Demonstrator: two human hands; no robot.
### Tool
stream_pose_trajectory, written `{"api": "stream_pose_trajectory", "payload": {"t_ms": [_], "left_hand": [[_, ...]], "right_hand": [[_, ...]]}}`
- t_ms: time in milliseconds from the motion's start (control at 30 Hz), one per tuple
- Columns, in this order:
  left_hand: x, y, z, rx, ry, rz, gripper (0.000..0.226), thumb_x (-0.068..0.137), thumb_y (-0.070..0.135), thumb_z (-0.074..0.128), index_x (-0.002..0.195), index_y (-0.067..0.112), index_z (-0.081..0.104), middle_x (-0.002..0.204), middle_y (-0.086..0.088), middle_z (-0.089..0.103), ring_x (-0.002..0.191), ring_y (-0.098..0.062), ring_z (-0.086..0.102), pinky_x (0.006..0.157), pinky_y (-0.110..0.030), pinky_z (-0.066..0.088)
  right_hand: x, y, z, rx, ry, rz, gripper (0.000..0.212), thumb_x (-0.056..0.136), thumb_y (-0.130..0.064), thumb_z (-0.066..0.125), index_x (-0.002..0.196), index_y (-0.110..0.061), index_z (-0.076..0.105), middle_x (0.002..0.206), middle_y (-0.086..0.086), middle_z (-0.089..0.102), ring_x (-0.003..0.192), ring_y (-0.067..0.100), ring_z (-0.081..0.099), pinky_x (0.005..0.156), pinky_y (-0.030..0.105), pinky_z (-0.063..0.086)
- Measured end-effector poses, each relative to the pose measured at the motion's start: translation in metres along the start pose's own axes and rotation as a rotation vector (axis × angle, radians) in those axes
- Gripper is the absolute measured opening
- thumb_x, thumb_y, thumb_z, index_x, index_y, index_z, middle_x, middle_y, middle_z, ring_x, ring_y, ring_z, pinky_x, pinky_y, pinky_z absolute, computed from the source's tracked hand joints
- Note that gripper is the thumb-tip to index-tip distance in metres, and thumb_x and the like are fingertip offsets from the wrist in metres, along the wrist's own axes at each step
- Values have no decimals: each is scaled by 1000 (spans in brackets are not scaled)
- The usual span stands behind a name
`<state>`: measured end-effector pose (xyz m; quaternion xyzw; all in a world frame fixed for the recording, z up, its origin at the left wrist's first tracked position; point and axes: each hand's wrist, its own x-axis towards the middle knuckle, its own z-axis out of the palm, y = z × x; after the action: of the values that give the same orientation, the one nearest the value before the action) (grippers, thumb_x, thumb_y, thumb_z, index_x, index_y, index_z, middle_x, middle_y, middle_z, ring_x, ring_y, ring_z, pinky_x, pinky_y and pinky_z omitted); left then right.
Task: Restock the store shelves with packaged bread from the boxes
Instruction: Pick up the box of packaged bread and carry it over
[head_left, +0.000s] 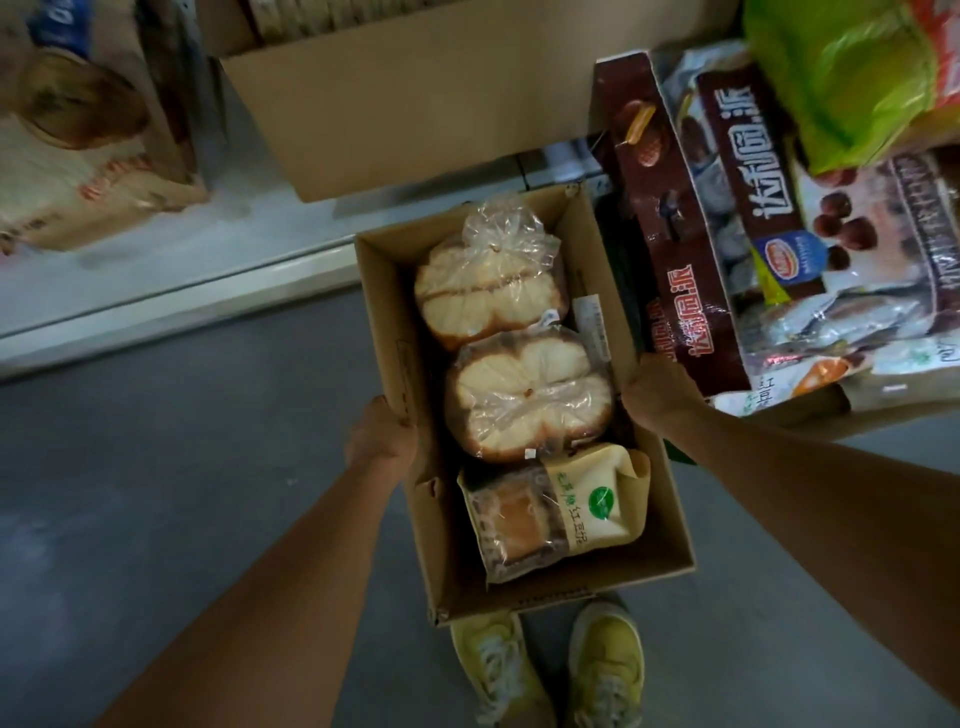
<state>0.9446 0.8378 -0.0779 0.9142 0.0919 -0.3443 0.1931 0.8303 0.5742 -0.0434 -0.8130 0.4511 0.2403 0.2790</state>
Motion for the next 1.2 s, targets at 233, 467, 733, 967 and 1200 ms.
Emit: {"api": "stream_pose_trajectory", "payload": {"t_ms": [233, 467, 733, 967, 1200], "left_hand": [[-73, 41, -40, -295, -10, -96, 57, 90, 19, 69, 139, 6, 43, 135, -10, 52, 125, -35, 52, 103, -41, 46], [-192, 134, -131, -809, -175, -11, 11, 101, 5, 48, 98, 12, 56, 85, -3, 62, 73, -14, 60, 61, -23, 52], [-344, 243, -256, -1218, -399, 214, 42, 102, 50, 37, 110, 15, 59, 108, -8, 71, 100, -23, 67, 83, -37, 53], [-483, 305, -324, -1187, -476, 389, 40, 102, 45, 42, 119, 14, 61, 107, -4, 73, 101, -20, 67, 82, -33, 52], [-602, 365, -310, -1037, -702, 549, 33, 101, 39, 45, 120, 16, 60, 103, -2, 73, 94, -17, 69, 77, -32, 53]], "right_hand": [[-58, -31, -47, 197, -83, -77, 37, 90, -10, 57, 126, -2, 52, 121, 20, 61, 112, 36, 59, 85, 37, 51], [-151, -55, -162, 649, 20, -122, 24, 93, -19, 49, 70, -16, 54, 67, 3, 52, 64, 20, 49, 55, 27, 35], [-286, -37, -336, 1257, 247, -122, 31, 102, -35, 48, 106, -9, 64, 96, 10, 71, 77, 23, 69, 67, 33, 54], [-426, 11, -439, 1623, 539, -168, 38, 99, -42, 51, 106, -7, 64, 90, 9, 74, 76, 23, 72, 71, 36, 54], [-537, 105, -494, 1770, 784, -141, 46, 103, -46, 37, 100, -11, 66, 87, 9, 74, 72, 21, 70, 62, 31, 54]]}}
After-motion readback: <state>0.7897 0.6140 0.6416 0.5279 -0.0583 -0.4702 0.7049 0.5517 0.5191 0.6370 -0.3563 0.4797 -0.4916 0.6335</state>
